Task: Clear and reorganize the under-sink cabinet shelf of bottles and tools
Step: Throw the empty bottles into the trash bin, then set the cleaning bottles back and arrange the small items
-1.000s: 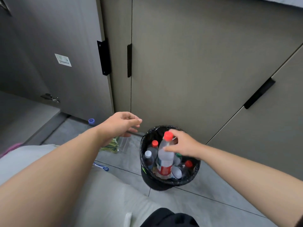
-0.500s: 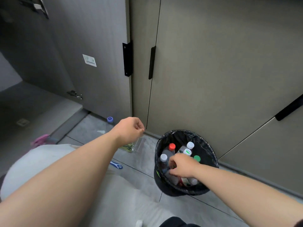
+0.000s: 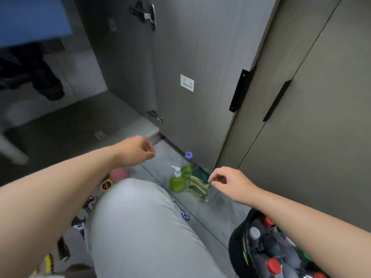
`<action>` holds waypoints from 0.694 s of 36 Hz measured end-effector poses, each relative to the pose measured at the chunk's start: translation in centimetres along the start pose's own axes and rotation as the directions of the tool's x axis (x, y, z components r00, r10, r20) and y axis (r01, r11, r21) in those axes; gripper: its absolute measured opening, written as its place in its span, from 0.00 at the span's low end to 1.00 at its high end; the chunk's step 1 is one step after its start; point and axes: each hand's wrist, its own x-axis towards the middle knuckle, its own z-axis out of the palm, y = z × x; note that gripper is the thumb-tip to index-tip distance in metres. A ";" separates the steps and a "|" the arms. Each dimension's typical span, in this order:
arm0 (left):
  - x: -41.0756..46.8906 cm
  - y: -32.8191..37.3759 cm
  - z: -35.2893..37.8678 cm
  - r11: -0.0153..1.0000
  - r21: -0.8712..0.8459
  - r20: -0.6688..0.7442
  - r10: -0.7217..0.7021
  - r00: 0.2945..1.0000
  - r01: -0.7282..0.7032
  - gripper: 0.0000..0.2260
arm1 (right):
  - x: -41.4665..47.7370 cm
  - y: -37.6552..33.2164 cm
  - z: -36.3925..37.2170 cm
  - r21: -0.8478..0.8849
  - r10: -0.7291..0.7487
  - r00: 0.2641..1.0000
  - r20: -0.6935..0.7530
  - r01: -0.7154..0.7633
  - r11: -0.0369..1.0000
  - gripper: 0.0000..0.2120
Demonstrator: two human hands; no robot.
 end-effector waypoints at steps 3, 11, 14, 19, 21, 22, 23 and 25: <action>0.2 -5.1 -0.2 0.997 0.003 -0.030 -0.078 0.996 0.078 0.02 | 3.4 -0.8 2.1 -0.002 0.003 0.998 0.060 -0.003 1.000 0.05; 1.5 -16.5 0.2 0.972 0.050 -0.078 -0.226 0.971 0.230 0.11 | 13.2 -4.9 9.6 0.000 -0.027 0.984 0.177 0.027 1.000 0.12; 2.4 -19.7 0.5 0.963 0.025 -0.059 -0.266 0.962 0.267 0.15 | 17.3 -7.5 12.9 0.051 -0.067 0.966 0.251 0.056 0.997 0.15; 3.7 -24.1 1.3 0.957 -0.030 -0.055 -0.289 0.956 0.288 0.17 | 24.7 -13.1 18.3 0.010 -0.203 0.940 0.273 0.208 0.978 0.28; 4.3 -25.4 2.2 0.957 -0.065 -0.069 -0.286 0.956 0.282 0.18 | 27.2 -15.3 20.3 -0.031 -0.238 0.940 0.244 0.253 0.967 0.30; 4.6 -26.0 2.8 0.956 -0.086 -0.076 -0.286 0.955 0.279 0.18 | 28.4 -16.3 21.3 -0.064 -0.259 0.936 0.236 0.281 0.958 0.30; 5.0 -26.5 3.4 0.953 -0.113 -0.078 -0.289 0.954 0.280 0.19 | 29.4 -17.0 22.2 -0.112 -0.279 0.930 0.238 0.312 0.944 0.28; 5.6 -27.3 4.5 0.943 -0.176 -0.079 -0.301 0.950 0.284 0.20 | 30.9 -18.2 23.5 -0.229 -0.291 0.922 0.255 0.350 0.908 0.20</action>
